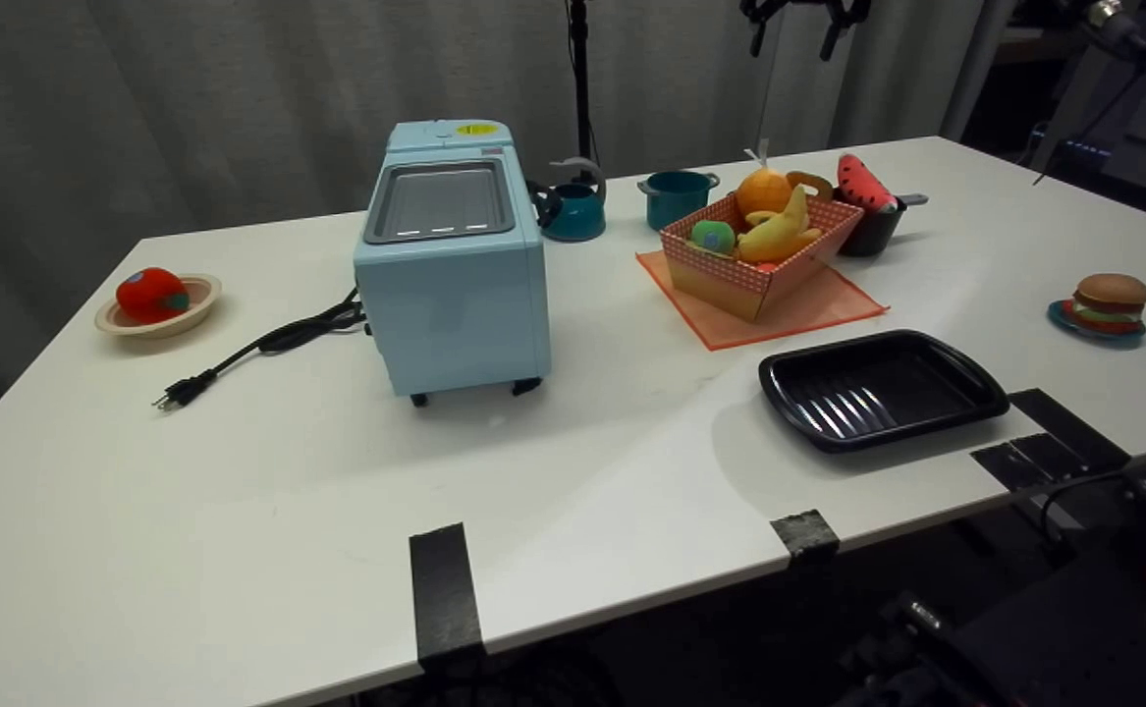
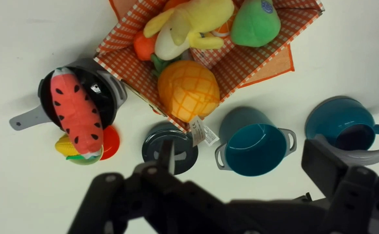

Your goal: Put the banana plushy on the black tray

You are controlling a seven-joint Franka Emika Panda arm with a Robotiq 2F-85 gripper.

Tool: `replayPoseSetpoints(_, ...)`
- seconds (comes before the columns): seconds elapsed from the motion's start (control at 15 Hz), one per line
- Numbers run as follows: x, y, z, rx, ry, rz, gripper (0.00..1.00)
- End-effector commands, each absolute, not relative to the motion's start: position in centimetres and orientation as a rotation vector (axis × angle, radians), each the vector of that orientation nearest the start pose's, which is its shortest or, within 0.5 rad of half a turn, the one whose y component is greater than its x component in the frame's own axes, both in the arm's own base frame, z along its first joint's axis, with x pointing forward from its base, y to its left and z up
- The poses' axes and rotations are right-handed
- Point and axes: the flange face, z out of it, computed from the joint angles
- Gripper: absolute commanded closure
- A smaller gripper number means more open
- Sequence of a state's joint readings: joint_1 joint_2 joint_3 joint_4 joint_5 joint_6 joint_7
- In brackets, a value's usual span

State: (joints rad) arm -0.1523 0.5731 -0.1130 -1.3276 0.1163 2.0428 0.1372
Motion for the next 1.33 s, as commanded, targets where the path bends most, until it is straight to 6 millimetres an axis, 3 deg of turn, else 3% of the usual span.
replayPoseSetpoints(0.0, 71.1, -17.3, 41.3, -3.024, 0.664, -0.207, 0.0)
replayPoseSetpoints(0.4, 70.9, -17.7, 39.5, -3.024, 0.647, -0.201, 0.0)
replayPoseSetpoints(0.93, 71.8, -17.4, 30.9, -3.04, 0.666, -0.13, 0.0)
replayPoseSetpoints(1.27, 72.9, -17.1, 28.2, -3.051, 0.668, -0.182, 0.0)
